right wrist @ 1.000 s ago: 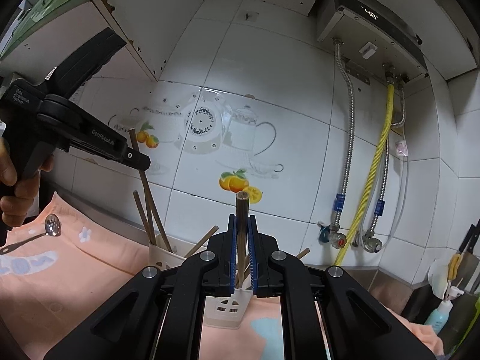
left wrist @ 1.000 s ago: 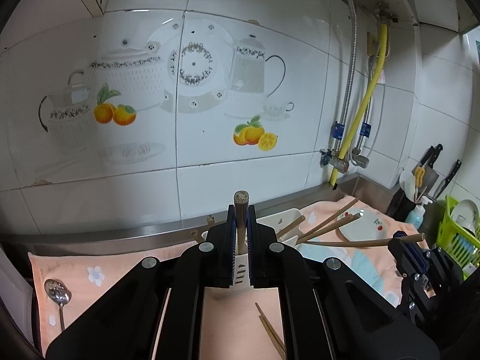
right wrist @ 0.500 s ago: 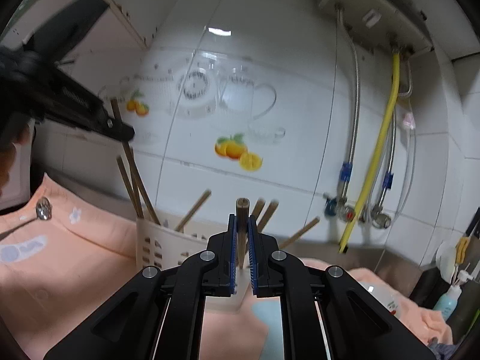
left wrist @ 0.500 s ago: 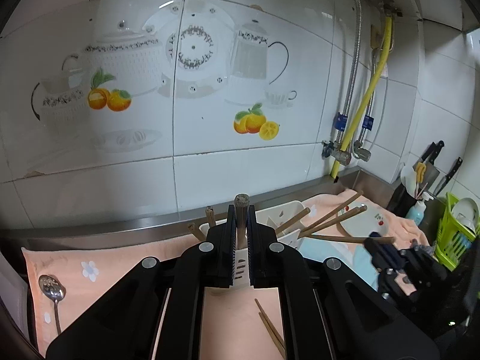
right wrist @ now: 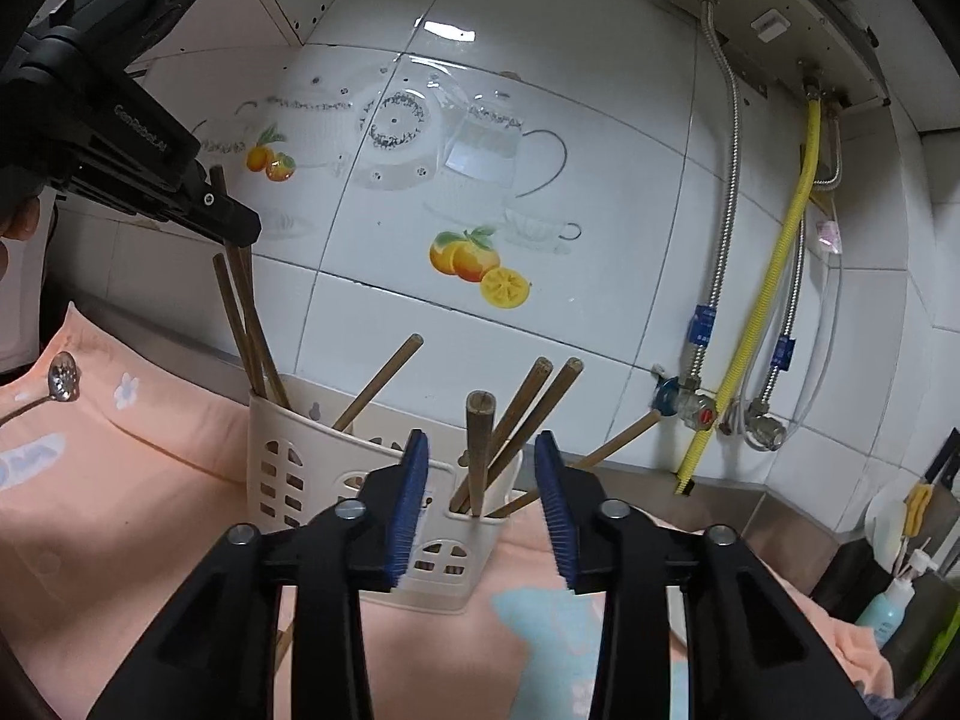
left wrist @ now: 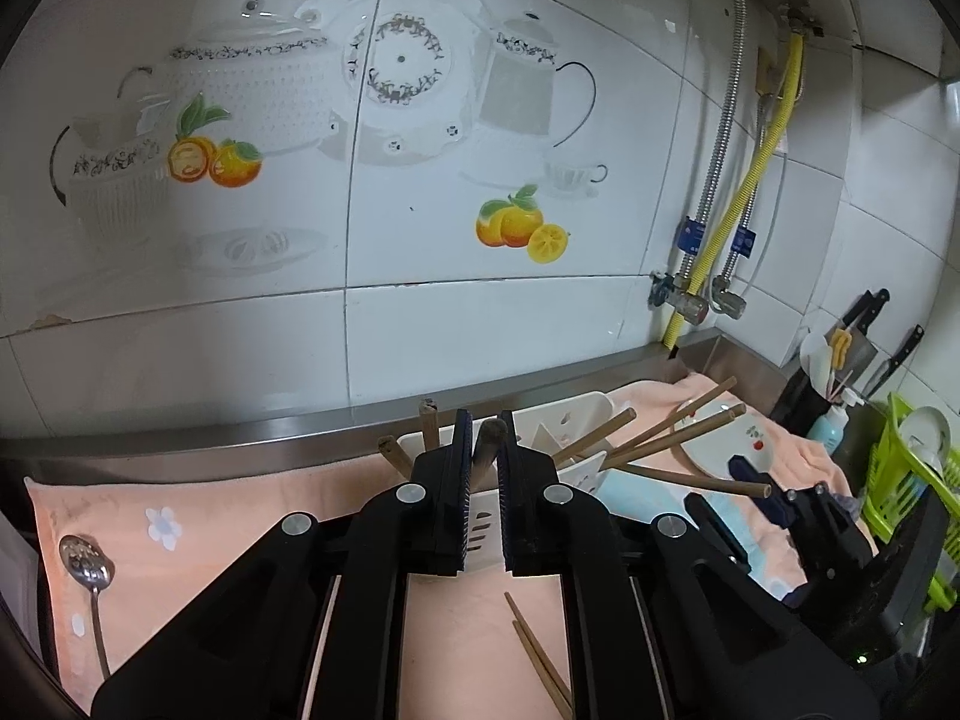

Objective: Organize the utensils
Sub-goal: 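Lower both chopsticks into the beige holder and open both grippers, then withdraw both grippers from the holder toward the last chopsticks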

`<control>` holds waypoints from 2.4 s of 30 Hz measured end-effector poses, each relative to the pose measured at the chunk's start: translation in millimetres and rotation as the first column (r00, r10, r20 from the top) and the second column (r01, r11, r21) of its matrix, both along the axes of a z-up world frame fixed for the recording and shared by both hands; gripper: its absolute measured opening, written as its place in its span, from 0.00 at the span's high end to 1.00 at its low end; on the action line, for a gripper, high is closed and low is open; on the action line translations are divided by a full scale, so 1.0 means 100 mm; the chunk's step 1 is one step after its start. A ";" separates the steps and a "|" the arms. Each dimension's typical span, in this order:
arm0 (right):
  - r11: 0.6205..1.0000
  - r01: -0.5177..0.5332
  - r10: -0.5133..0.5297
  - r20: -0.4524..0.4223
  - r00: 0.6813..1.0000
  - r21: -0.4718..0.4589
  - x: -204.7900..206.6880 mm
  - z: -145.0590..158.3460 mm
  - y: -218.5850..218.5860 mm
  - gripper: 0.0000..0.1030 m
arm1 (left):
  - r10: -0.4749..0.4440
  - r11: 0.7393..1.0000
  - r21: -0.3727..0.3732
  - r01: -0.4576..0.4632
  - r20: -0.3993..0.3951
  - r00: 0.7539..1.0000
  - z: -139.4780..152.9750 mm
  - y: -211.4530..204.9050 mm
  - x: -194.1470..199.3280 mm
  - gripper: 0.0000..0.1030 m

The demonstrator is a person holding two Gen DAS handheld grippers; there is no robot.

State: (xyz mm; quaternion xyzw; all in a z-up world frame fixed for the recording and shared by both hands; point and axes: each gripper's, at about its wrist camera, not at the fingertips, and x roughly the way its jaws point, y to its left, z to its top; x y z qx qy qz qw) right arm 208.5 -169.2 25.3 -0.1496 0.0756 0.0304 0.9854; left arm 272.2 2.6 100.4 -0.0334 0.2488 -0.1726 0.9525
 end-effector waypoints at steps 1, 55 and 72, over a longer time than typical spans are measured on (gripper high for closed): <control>1.000 -0.002 0.002 -0.003 1.000 0.001 -0.01 0.01 -0.01 0.63 | -0.005 1.000 -0.001 0.005 0.002 1.000 0.00 0.00 -0.01 0.90; 0.966 -0.179 0.229 -0.295 0.928 0.187 -1.50 -0.06 -0.43 0.33 | 0.141 0.986 -0.093 -0.138 0.020 0.990 -0.11 -0.07 -1.51 0.54; 0.933 -0.270 0.326 -0.242 0.914 0.236 -2.23 0.06 -0.57 0.32 | 0.128 0.989 -0.073 -0.126 0.025 0.991 -0.04 -0.40 -1.93 0.54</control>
